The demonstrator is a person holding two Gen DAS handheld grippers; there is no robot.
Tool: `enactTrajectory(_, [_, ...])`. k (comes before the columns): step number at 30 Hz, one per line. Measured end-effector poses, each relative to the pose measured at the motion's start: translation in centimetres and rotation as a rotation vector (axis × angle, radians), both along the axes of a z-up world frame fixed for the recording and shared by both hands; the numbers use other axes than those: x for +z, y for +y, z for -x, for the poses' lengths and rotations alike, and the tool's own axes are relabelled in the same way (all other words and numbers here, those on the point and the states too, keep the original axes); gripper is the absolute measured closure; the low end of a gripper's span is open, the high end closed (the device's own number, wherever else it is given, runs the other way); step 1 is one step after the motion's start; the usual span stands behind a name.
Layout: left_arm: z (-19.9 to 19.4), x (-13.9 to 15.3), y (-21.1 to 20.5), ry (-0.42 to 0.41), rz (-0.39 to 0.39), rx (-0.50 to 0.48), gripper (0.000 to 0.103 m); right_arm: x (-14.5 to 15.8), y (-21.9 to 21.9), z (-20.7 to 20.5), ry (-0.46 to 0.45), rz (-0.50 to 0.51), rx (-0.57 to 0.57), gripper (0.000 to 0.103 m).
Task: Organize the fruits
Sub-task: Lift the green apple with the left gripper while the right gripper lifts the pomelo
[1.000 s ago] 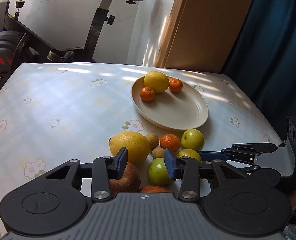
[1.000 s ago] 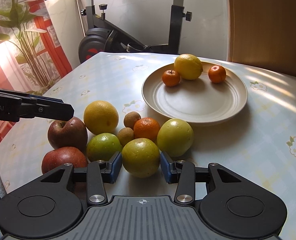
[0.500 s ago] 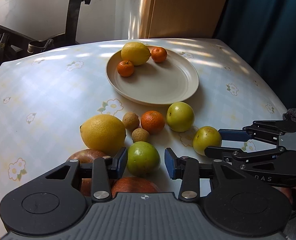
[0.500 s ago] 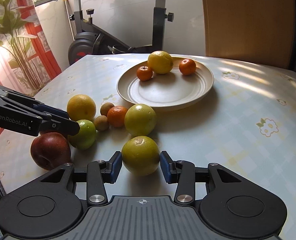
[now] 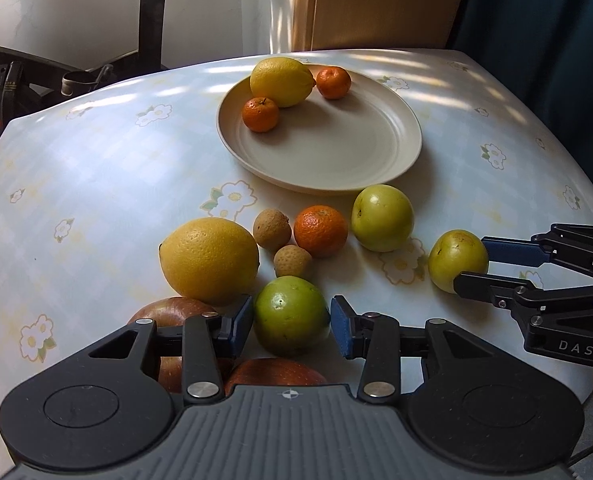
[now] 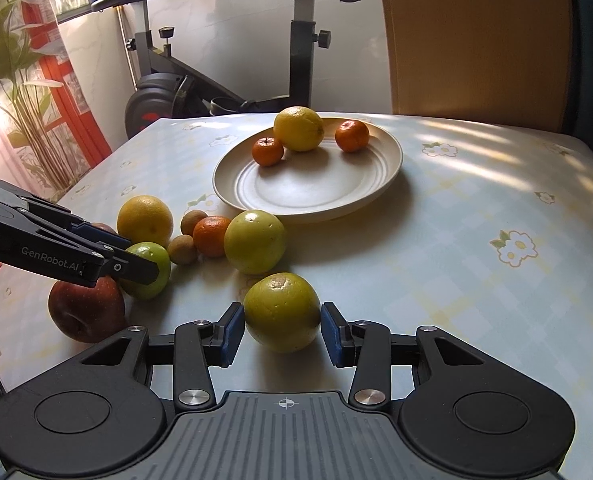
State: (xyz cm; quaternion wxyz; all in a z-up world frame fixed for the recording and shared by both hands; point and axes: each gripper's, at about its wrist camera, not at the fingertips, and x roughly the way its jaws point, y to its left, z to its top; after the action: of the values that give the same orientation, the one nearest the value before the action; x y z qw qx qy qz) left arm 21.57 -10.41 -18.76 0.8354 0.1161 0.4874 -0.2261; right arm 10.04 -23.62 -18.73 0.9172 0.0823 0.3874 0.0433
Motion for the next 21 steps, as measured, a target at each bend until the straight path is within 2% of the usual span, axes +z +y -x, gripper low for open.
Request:
enactTrajectory(7, [0.10, -0.43, -0.28, 0.003, -0.008, -0.004, 0.054, 0.06, 0.01, -0.01, 0.001, 0.001, 0.000, 0.065])
enactTrajectory(21, [0.68, -0.52, 0.12, -0.007, 0.019, -0.017, 0.056, 0.01, 0.08, -0.30, 0.001, 0.009, -0.002, 0.065])
